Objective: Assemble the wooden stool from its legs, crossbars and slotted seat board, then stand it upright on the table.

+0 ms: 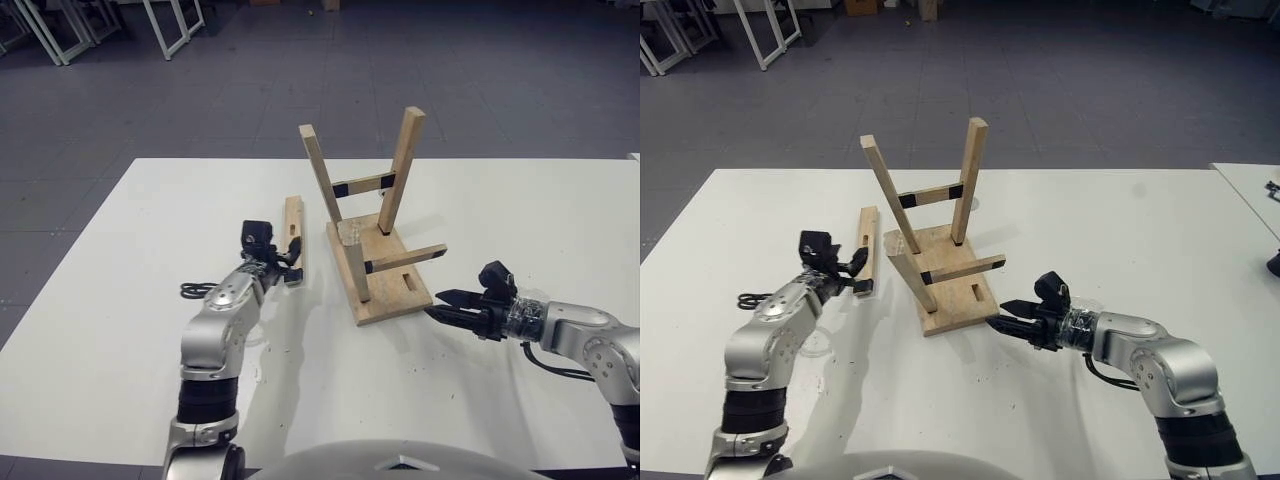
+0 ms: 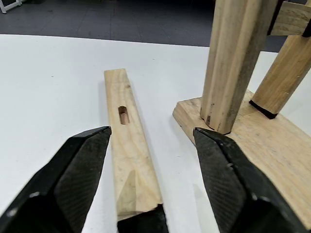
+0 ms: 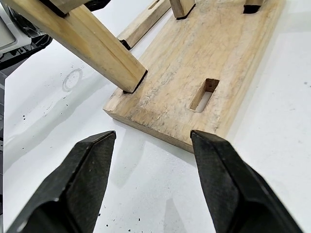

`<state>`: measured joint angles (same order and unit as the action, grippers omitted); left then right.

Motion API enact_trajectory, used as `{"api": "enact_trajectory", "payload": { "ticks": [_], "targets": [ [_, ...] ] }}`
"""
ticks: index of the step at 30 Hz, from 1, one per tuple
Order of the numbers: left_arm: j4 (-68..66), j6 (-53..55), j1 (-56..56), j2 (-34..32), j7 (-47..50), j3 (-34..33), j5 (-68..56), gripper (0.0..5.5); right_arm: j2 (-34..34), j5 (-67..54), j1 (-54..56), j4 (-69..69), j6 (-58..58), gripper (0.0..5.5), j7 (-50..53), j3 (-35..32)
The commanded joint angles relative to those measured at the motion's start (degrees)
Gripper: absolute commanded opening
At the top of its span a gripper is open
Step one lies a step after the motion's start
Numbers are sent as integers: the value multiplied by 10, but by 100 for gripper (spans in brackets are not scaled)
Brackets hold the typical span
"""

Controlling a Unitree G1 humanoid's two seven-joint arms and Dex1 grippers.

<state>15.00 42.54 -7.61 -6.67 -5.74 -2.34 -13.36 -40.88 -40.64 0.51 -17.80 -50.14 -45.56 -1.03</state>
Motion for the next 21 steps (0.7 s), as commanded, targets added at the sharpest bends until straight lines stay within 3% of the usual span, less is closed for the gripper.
{"api": "enact_trajectory", "payload": {
  "ticks": [1,5,10,13,16,21],
  "targets": [
    [-65,-12,1,0,13,19,32,312,-3,5,10,1,-4,284,-4,1],
    [-144,-67,-12,2,25,33,71,312,-4,5,15,5,-6,284,-6,1],
    [-199,-51,-18,23,29,26,69,312,-3,5,21,8,-9,284,-7,0],
    [-204,-43,-25,27,40,5,67,265,-1,4,20,7,-10,284,-3,-3],
    [-187,-49,-35,26,37,-23,55,212,27,-44,43,0,-43,284,28,-45],
    [-121,-128,-58,-4,11,-108,5,206,49,-69,116,33,-83,284,133,-135]
  ]
}}
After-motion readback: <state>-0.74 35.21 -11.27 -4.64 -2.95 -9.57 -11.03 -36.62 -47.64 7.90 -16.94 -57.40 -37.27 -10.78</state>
